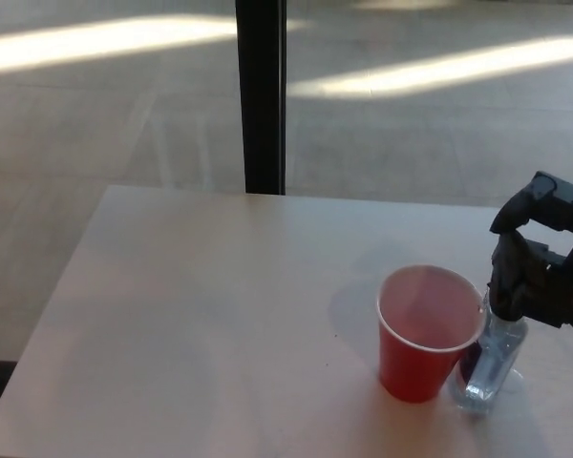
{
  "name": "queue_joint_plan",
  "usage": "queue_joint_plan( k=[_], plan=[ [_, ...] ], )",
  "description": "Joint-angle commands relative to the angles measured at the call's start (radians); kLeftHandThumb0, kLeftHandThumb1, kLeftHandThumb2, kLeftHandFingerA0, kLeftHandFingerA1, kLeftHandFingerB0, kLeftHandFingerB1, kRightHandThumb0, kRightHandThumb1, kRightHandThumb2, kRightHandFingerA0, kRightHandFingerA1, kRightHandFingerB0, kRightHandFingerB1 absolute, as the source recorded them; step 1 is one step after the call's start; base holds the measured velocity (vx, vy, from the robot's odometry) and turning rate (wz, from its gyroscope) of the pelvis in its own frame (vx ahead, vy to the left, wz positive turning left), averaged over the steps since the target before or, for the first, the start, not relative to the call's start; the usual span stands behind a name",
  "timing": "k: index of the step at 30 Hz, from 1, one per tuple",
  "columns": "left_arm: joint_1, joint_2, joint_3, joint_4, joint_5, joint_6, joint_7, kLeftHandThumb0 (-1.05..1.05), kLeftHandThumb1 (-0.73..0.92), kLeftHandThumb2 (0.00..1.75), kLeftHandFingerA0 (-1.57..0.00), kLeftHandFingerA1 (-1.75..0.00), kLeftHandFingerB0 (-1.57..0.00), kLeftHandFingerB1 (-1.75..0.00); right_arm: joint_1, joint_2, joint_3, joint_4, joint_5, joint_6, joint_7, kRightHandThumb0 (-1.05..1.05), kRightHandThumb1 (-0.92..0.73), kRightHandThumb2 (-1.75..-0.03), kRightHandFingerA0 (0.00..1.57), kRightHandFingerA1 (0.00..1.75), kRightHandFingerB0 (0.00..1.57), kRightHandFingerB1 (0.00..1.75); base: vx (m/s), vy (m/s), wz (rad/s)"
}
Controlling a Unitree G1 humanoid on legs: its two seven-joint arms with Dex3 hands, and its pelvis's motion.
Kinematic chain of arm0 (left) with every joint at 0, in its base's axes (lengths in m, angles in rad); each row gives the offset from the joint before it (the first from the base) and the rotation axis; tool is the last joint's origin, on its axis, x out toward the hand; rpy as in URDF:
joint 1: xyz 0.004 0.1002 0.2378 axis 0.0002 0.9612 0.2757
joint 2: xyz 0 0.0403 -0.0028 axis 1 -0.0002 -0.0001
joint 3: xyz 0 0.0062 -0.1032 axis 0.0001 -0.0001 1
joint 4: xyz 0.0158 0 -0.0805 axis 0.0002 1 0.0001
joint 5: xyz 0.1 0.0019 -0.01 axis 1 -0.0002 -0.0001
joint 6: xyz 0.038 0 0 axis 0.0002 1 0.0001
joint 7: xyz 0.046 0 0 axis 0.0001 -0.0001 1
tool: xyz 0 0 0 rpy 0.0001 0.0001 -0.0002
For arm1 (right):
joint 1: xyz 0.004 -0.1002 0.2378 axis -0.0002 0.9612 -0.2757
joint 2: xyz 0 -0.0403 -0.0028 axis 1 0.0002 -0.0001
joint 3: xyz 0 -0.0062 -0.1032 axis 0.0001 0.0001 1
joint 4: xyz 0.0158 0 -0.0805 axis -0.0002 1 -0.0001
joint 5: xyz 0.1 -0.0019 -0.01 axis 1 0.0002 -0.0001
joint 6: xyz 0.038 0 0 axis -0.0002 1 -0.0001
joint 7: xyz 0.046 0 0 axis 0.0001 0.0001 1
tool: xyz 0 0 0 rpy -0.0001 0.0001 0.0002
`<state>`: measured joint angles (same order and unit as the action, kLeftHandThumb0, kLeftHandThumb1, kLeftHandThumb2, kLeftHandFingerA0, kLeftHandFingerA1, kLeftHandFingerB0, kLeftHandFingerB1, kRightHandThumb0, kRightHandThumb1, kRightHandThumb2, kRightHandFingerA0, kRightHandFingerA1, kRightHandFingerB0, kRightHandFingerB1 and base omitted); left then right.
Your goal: The robot uses its right hand fist to press the hand soap kept in the middle of the table to get liquid hand soap out
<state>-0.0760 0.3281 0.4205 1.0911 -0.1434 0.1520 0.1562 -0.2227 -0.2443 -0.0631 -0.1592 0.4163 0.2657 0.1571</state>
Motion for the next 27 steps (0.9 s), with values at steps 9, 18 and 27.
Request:
queue_joint_plan(
  k=[9, 18, 27],
  plan=[
    [-0.015, 0.035, 0.001, -0.001, -0.014, 0.018, -0.006, -0.48, 0.92, 1.28, -0.47, -0.97, -0.29, -0.84, 0.127, -0.087, 0.109, 0.135, -0.103, 0.077, 0.033, -0.22, -0.49, -1.29, 0.99, 1.75, 0.75, 1.6, 0.0, 0.0, 0.0],
    [-0.025, 0.039, -0.017, -0.001, 0.003, 0.024, 0.013, -0.49, 0.92, 1.28, -0.54, -1.04, -0.37, -0.93, 0.123, -0.085, 0.088, 0.19, -0.091, 0.071, 0.003, -0.23, -0.55, -1.22, 0.97, 1.75, 0.74, 1.56, 0.0, 0.0, 0.0],
    [-0.043, 0.036, -0.007, 0.005, -0.01, 0.03, 0.02, -0.5, 0.91, 1.25, -0.51, -1.02, -0.37, -0.92, 0.127, -0.055, 0.101, 0.229, -0.103, 0.06, -0.031, -0.23, -0.58, -1.2, 0.96, 1.75, 0.73, 1.55, 0.0, 0.0, 0.0]
  ],
)
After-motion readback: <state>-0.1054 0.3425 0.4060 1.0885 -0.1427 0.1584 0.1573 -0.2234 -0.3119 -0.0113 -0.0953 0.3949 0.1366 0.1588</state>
